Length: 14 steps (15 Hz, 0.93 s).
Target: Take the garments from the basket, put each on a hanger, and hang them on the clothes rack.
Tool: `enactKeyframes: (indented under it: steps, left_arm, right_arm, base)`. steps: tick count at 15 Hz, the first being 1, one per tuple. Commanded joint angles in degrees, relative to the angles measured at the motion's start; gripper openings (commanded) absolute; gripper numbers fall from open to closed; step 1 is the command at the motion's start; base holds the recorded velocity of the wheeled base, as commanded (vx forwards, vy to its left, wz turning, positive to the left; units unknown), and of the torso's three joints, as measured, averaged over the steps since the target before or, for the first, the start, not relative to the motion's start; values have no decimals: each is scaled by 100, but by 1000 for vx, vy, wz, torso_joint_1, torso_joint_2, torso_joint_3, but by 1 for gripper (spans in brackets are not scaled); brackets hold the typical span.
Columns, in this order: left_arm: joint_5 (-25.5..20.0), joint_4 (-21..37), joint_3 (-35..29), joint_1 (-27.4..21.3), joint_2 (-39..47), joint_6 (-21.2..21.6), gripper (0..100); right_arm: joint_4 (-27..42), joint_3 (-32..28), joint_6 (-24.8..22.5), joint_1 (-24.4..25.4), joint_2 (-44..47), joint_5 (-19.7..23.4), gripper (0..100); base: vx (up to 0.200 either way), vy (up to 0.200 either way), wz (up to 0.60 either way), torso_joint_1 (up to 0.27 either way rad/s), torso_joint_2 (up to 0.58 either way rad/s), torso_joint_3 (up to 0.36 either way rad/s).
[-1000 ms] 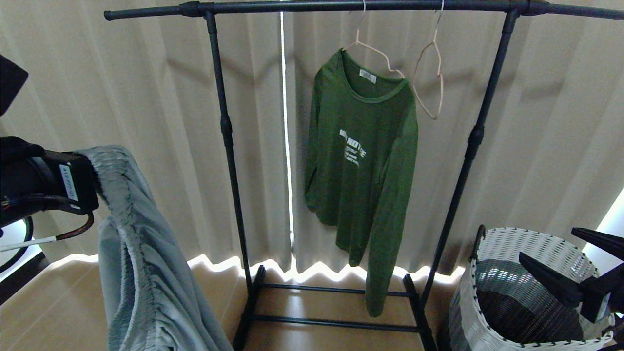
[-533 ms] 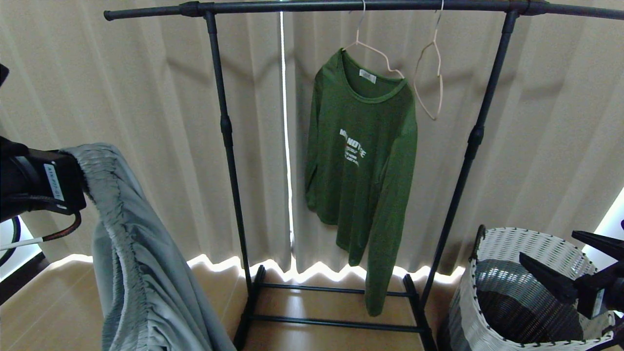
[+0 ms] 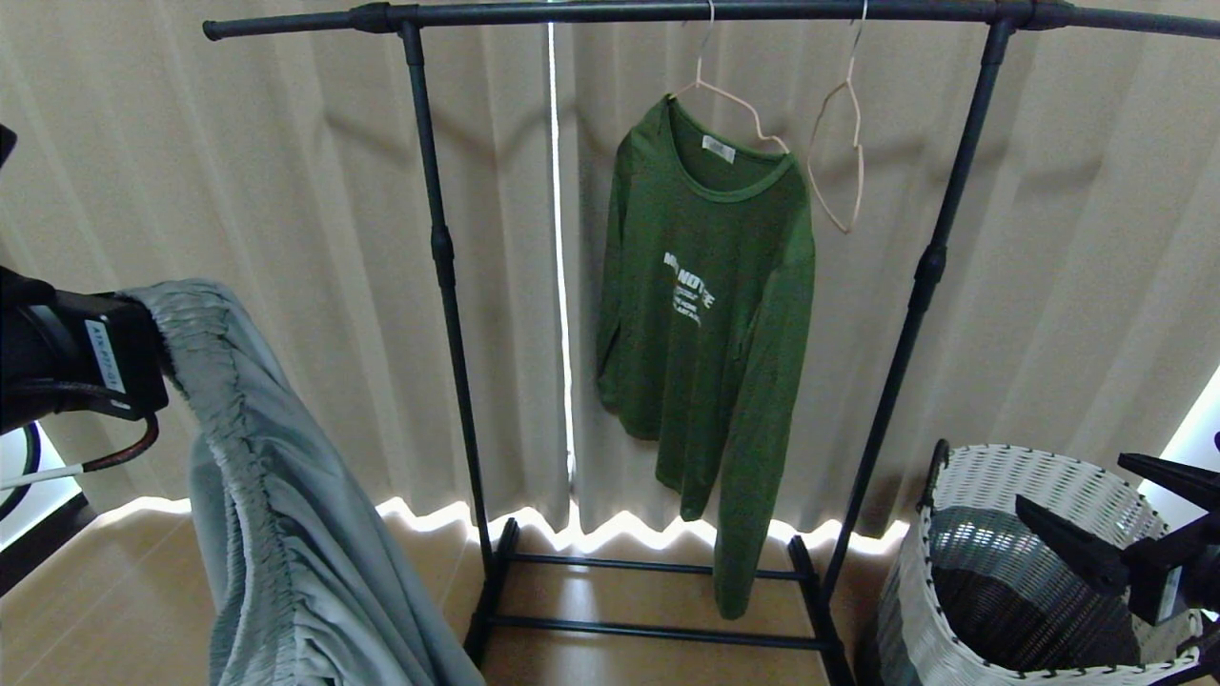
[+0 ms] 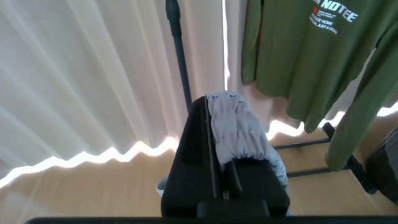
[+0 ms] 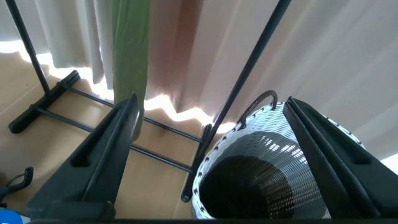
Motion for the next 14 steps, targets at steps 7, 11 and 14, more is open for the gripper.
enactKeyframes:
  steps: [7,11,14]
  left_arm:
    - [2,5,8,0,8,-1,0]
    - [2,-4,44,0,-1,8,0]
    - [2,-4,61,0,-1,8,0]
  right_arm:
    - [4,-2,3,1,11,10,100]
    - [-5,25,3,1,11,10,100]
    - [-5,60,3,1,2,10,100]
  base:
    - [0,0,0,17,-74,-56]
    - [0,0,0,116,-375,-286]
    - [0,0,0,183,-492,-284]
